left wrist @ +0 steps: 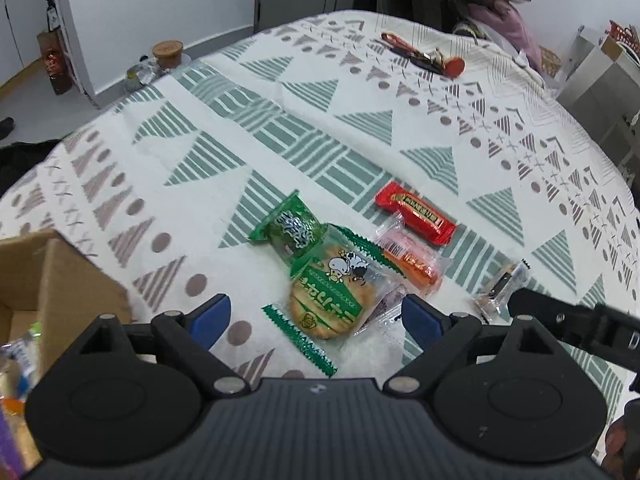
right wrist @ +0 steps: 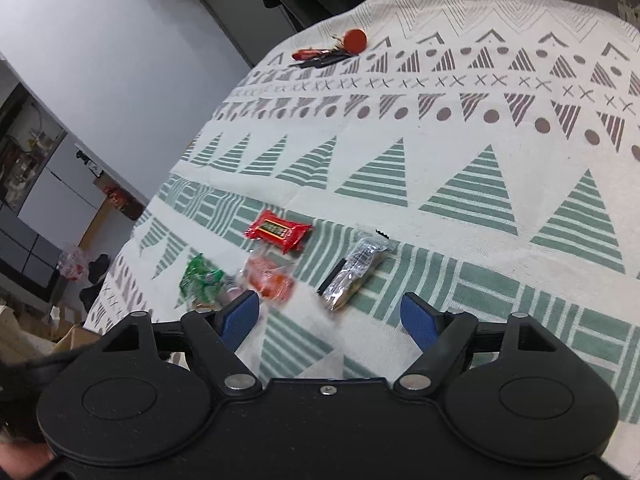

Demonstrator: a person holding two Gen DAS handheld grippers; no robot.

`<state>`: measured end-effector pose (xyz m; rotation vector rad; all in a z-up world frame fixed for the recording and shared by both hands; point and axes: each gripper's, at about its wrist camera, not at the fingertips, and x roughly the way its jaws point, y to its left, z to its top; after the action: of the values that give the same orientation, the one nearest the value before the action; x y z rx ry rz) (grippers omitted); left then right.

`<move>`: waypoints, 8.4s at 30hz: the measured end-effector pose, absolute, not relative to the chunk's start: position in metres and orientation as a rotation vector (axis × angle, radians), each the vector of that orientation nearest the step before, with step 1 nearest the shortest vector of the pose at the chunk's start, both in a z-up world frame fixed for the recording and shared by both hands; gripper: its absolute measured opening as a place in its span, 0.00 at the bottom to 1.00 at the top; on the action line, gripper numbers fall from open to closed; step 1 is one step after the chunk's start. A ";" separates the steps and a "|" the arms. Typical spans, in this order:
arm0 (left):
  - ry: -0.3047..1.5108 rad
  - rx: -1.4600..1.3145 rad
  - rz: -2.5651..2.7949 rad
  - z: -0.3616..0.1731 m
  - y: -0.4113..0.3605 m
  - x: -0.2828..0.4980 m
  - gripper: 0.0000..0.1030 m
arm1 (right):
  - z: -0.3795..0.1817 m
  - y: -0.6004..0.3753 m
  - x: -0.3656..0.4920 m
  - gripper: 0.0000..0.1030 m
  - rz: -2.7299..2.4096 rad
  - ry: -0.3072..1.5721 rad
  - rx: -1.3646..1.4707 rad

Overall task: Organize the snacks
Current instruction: 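Move both tools back over the remaining snacks on the bed, then grasp the green biscuit pack with left tool while right grasps silver bar, then carry biscuit pack and silver bar into the box and open both tools, then move both tools back toward the purple and orange candies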

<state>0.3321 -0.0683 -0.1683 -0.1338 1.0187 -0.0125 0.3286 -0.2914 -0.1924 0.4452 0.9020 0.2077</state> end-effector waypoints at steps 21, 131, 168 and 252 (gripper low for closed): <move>0.994 -0.169 -0.061 -0.198 -0.067 0.352 0.57 | -0.215 -0.274 0.349 0.68 0.221 0.825 0.325; 0.845 -0.629 0.206 -0.053 0.178 0.142 0.47 | -0.114 -0.059 0.198 0.24 0.531 0.953 0.234; 0.950 -0.533 0.179 -0.064 0.091 0.166 0.64 | -0.098 -0.164 0.206 0.77 0.435 0.883 0.280; 0.959 -0.525 0.322 -0.183 -0.070 0.367 0.53 | -0.230 -0.258 0.394 0.30 0.520 0.941 0.410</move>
<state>0.3672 -0.0697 -0.1827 -0.5250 0.9587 0.3223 0.3939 -0.2581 -0.2303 0.4101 0.9413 0.5199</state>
